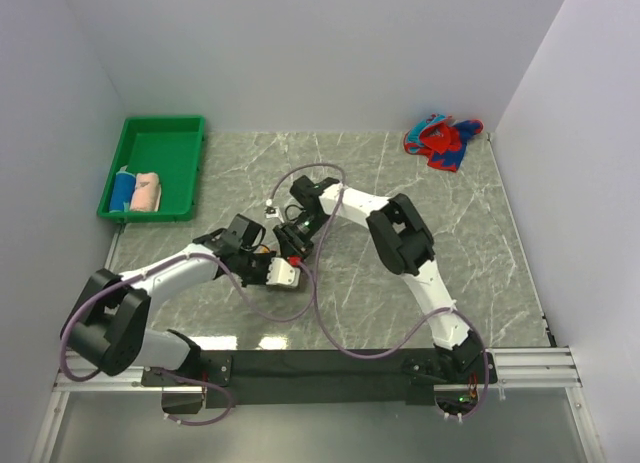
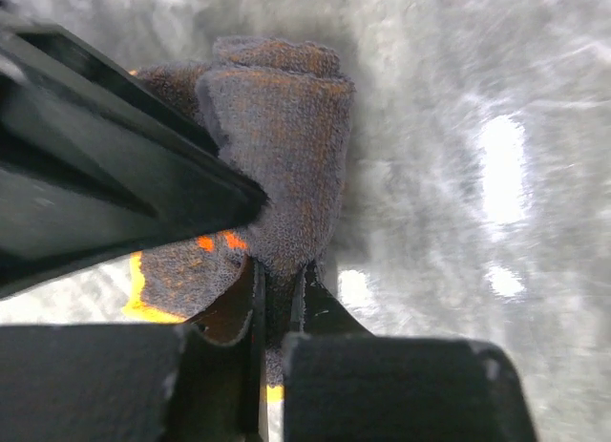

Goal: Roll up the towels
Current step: Roll the towel

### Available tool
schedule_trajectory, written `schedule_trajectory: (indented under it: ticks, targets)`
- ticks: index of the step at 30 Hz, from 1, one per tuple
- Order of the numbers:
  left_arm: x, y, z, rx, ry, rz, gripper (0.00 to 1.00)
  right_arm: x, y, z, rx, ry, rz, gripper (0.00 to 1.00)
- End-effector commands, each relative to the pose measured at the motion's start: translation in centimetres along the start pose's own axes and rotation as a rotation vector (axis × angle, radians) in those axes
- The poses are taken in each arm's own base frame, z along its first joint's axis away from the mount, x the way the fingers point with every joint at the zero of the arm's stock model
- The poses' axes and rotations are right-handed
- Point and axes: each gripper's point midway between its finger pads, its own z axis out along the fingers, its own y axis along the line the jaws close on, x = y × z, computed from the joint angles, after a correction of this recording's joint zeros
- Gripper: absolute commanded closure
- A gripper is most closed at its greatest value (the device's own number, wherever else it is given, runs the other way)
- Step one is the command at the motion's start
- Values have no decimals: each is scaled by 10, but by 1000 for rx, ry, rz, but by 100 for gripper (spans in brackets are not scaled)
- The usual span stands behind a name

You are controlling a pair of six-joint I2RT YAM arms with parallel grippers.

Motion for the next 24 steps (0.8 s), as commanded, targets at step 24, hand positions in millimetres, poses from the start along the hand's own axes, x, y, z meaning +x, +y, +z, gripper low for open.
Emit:
schedule_trajectory:
  ticks: [24]
  targets:
    - [30,27,34,722,83,-829,90,67,31,-183,922,-307,-466,42]
